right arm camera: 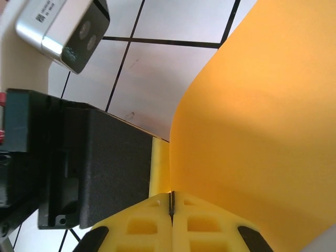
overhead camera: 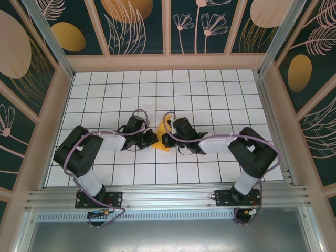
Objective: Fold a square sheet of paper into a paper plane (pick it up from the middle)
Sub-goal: Fold the triangle a second time at the center of the table.
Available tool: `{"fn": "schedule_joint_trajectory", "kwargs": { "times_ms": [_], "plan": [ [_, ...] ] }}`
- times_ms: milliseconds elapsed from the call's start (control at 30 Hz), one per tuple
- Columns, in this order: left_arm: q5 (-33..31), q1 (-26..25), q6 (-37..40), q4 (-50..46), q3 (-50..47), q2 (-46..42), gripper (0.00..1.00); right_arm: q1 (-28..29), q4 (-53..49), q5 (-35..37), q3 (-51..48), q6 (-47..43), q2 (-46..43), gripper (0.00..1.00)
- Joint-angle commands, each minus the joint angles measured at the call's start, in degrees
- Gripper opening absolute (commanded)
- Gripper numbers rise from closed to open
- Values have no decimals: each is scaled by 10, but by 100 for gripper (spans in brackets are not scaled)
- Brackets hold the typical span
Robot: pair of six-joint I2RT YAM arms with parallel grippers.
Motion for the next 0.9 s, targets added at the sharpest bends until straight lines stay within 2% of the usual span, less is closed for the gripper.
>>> {"fn": "schedule_joint_trajectory", "kwargs": {
  "times_ms": [0, 867],
  "plan": [
    [-14, -2, 22, -16, -1, 20, 9, -12, -3, -5, -8, -4, -8, 2],
    [-31, -2, 47, -40, 2, 34, 9, -63, -86, -81, 57, -137, 41, 6]
  ]
}}
